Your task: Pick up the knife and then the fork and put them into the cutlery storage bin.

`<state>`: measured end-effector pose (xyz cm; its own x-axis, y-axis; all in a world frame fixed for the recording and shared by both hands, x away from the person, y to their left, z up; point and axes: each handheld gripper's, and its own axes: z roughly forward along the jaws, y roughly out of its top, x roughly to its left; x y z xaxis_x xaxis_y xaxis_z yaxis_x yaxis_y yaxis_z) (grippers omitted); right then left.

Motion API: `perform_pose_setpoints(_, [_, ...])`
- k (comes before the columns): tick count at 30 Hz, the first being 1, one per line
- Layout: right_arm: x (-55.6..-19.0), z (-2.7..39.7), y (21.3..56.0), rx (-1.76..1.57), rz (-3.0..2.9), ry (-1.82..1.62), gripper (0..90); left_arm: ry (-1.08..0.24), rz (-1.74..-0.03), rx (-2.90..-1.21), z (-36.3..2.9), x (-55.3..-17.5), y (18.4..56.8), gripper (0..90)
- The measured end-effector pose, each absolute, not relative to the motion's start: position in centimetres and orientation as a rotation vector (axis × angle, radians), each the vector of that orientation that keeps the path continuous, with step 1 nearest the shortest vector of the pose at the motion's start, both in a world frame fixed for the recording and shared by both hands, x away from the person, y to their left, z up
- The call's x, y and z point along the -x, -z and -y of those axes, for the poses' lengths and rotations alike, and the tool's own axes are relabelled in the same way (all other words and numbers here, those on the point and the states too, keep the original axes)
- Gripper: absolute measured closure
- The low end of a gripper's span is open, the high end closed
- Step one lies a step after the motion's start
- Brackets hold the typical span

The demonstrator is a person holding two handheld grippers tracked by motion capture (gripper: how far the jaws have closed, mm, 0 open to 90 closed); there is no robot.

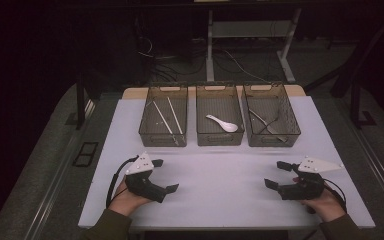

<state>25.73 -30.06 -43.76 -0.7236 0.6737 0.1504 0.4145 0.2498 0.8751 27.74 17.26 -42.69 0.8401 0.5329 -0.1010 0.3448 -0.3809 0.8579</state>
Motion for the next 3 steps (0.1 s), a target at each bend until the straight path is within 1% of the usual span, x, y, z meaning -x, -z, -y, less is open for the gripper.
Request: perform_pose_setpoints(3, [-25.72,30.07,43.75,-1.015,-2.265,-1.467,16.6,-0.231,-0.647,-2.007,-17.27,-27.75,42.66,0.0])
